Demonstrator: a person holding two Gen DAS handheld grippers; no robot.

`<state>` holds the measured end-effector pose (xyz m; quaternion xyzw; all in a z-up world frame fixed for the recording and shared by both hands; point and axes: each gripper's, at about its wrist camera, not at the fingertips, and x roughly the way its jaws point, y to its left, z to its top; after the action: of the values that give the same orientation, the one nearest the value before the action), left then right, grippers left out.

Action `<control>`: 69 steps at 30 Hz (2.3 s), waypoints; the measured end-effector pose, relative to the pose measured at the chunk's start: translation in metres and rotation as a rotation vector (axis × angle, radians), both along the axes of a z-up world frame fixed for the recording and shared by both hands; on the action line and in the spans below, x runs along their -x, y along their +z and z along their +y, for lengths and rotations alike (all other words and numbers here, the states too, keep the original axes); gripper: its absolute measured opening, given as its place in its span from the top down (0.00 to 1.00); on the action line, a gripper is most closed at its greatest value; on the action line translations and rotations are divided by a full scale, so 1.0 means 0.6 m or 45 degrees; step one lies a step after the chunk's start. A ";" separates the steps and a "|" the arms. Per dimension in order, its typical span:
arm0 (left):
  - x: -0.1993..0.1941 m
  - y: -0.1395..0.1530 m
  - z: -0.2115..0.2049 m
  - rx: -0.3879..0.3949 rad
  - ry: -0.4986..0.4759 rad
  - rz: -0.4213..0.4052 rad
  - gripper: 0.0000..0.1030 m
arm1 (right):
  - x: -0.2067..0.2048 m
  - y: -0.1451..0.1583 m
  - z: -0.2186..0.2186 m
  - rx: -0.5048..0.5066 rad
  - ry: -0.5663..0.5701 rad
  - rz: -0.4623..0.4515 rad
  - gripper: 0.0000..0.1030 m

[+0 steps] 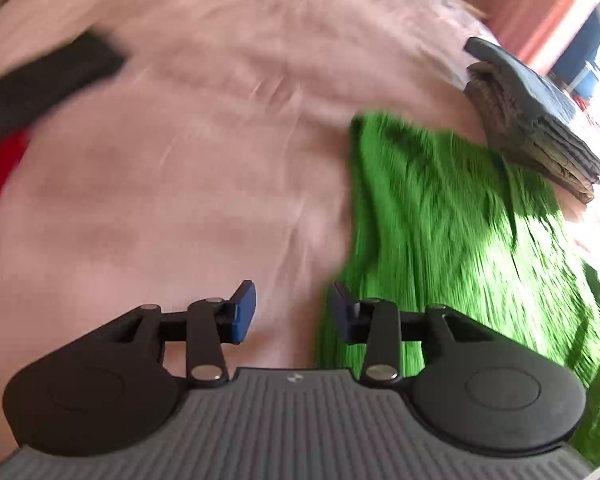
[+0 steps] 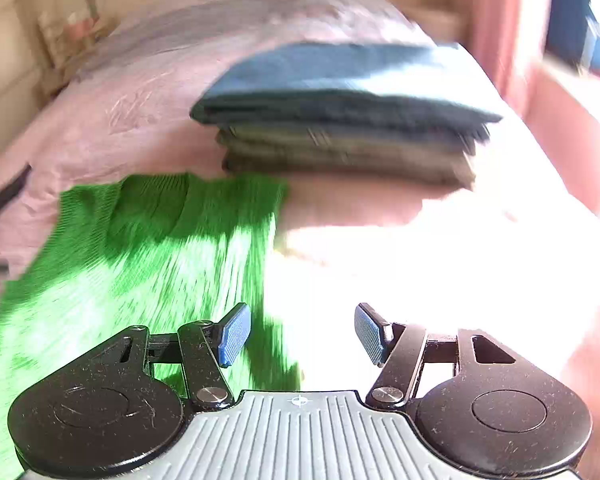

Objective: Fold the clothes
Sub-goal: 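Release the collar and regrasp the sweater hem with both grippers, then lift the green vest by its hem with both grippers and lay it flat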

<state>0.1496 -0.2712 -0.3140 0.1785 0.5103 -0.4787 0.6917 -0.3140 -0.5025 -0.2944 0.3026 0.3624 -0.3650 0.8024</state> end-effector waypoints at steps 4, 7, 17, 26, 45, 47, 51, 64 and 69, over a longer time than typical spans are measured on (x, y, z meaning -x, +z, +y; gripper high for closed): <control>0.069 0.021 0.192 -0.041 0.224 0.222 0.62 | 0.099 0.002 0.105 -0.275 -0.126 -0.146 0.41; 0.127 0.030 0.310 0.017 0.409 0.402 0.59 | 0.163 0.001 0.183 -0.457 -0.208 -0.265 0.41; 0.225 -0.014 0.452 0.262 0.798 0.783 0.57 | 0.253 -0.022 0.293 -0.848 -0.362 -0.601 0.41; 0.235 0.017 0.406 0.210 0.551 0.552 0.96 | 0.207 -0.046 0.299 -0.904 -0.375 -0.517 0.94; 0.297 0.117 0.416 0.003 0.189 -0.118 0.79 | 0.220 0.106 0.359 -0.160 -0.206 0.073 0.58; 0.296 0.122 0.385 0.054 0.149 -0.136 0.79 | 0.178 0.121 0.369 0.014 -0.045 0.125 0.58; 0.312 0.098 0.293 0.120 0.039 -0.153 0.78 | 0.062 0.093 0.381 0.155 0.266 0.130 0.58; 0.300 0.018 0.283 -0.021 -0.187 -0.315 0.91 | 0.069 -0.017 0.314 0.135 0.384 0.301 0.58; 0.278 0.062 0.245 0.022 -0.176 -0.283 0.91 | 0.051 0.033 0.278 0.056 0.292 0.207 0.58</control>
<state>-0.0174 -0.1241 -0.2766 0.2593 0.4127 -0.5069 0.7110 -0.3447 -0.3360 -0.2743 0.2111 0.4503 -0.3020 0.8133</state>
